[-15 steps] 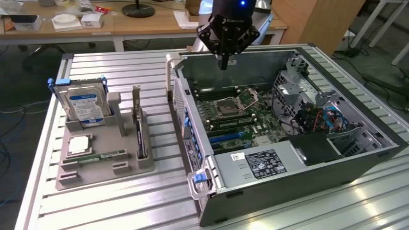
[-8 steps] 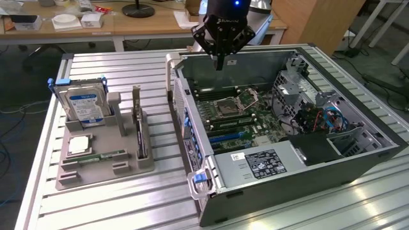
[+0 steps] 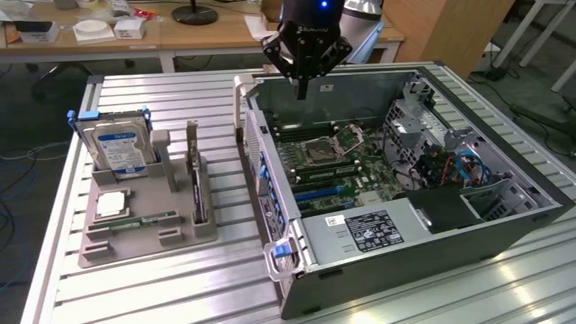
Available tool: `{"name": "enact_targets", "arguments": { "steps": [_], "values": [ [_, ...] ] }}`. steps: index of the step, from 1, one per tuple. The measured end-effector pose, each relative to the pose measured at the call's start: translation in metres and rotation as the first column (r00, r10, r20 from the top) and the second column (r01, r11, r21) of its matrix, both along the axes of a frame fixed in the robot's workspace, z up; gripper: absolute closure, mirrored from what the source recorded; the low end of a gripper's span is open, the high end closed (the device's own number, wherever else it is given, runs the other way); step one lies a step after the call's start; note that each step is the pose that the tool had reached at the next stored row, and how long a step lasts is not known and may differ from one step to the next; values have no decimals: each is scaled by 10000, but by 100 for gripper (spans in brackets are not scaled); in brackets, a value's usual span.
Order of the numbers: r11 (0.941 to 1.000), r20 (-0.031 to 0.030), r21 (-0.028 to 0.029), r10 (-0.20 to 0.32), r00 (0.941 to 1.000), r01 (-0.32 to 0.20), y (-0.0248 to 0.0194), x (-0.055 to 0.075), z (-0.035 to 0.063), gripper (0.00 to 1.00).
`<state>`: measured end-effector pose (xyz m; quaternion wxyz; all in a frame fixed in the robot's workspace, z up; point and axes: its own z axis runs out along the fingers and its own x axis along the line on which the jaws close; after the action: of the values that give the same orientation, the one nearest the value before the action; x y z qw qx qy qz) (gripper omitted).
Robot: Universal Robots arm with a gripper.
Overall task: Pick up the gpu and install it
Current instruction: 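Reach for the gpu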
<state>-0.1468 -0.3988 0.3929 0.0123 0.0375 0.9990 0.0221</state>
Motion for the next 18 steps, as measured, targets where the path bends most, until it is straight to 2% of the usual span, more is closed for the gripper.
{"name": "enact_targets", "arguments": {
  "steps": [18],
  "values": [
    [10000, 0, 0, 0, 10000, 0, 0, -339, -2, 90]
  ]
}}
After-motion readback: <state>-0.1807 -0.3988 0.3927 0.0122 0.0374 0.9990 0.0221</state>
